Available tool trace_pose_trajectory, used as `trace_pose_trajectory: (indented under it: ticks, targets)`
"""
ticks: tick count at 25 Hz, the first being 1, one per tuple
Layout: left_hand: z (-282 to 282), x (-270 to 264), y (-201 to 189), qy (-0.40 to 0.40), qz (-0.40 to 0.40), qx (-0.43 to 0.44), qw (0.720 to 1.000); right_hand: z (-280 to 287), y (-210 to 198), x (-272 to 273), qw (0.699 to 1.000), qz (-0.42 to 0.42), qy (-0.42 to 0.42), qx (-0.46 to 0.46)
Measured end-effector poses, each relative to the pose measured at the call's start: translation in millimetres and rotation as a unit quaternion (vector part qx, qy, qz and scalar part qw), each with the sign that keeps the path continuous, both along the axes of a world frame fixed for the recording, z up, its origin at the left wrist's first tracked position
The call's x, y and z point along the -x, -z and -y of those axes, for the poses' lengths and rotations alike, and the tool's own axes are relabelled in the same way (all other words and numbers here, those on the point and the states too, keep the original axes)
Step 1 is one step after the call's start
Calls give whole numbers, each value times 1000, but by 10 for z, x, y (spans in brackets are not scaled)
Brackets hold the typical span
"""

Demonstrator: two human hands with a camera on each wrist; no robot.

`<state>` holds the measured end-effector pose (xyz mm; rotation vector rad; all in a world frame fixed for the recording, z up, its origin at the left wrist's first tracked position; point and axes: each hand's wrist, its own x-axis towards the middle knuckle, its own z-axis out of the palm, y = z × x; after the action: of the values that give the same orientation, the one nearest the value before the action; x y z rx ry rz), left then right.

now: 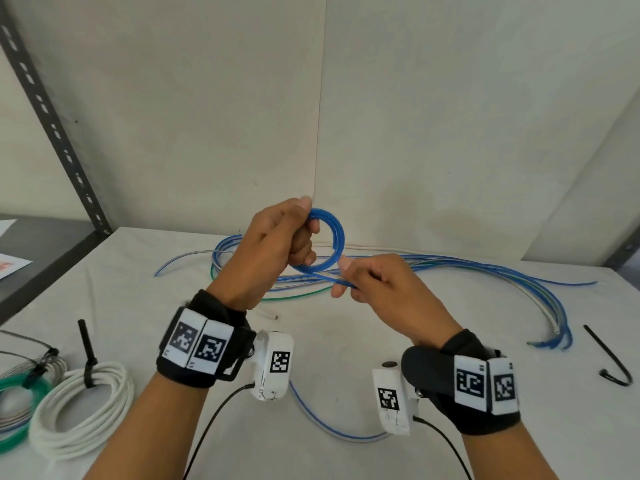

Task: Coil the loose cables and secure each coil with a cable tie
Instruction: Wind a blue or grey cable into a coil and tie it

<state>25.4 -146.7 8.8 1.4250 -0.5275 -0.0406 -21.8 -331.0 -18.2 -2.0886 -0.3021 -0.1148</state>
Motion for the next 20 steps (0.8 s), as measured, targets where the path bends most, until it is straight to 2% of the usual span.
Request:
trace_pose_trajectory:
  ticks: [3,5,8,10,12,14,16,18,20]
  targets:
    - [-27,50,-1,-8,55,-104,993,3,-60,-4,991,-90,11,-98]
    - [-39,67,3,-16,80,-141,987,7,-111,34,983,-142,-10,-114]
    - [-43,78,8,-20,135,-207,969,-41,-67,51,995,-71,-47,-55]
    - [-23,74,23,-15,150,-221,964,-64,-3,25,997,-17,-55,-58]
    - [41,73,45,-69,111,-147,980,-49,33,-22,997,13,-17,-78]
    - [128,76,61,-105,11,-14,994,-34,19,-19,988,13,21,-151]
    - [248,101,59,-38,-72,107,991,-43,-4,5,970,-9,42,-241]
    - [339,141,57,-5,-82,170,982,-70,-10,19,955,-31,42,-292]
    - [364,159,63,-24,-61,210,975,-117,-12,26,951,-44,26,-306]
